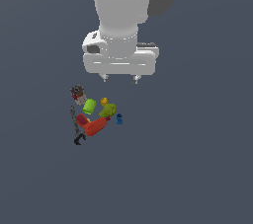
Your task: Pick up a designated object from a clutter of objects.
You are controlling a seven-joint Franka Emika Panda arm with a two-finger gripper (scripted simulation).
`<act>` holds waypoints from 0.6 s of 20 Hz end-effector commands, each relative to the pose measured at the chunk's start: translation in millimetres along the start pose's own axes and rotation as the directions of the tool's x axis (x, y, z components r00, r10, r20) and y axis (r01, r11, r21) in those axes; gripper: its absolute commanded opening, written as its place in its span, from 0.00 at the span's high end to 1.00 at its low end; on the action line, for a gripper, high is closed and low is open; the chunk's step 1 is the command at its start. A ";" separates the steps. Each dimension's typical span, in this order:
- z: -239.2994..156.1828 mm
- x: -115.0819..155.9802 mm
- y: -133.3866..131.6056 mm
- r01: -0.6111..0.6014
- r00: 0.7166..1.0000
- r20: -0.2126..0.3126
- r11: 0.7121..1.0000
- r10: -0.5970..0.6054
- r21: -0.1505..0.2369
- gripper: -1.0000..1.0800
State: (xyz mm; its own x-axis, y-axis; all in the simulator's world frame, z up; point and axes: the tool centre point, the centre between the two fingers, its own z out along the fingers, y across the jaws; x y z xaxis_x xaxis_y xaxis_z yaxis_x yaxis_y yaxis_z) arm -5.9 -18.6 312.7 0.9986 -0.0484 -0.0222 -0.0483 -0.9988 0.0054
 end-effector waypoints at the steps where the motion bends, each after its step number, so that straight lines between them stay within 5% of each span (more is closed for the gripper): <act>1: 0.0 0.0 0.0 0.000 1.000 0.000 1.000 0.000 0.000 0.04; 12: -6.7 -5.4 19.3 -0.012 1.000 0.001 0.999 0.012 -0.031 0.04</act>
State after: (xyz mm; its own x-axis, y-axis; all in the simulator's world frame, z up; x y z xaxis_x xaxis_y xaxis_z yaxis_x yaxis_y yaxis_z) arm -11.4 -36.3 319.0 0.9980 -0.0598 -0.0225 -0.0590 -0.9977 0.0341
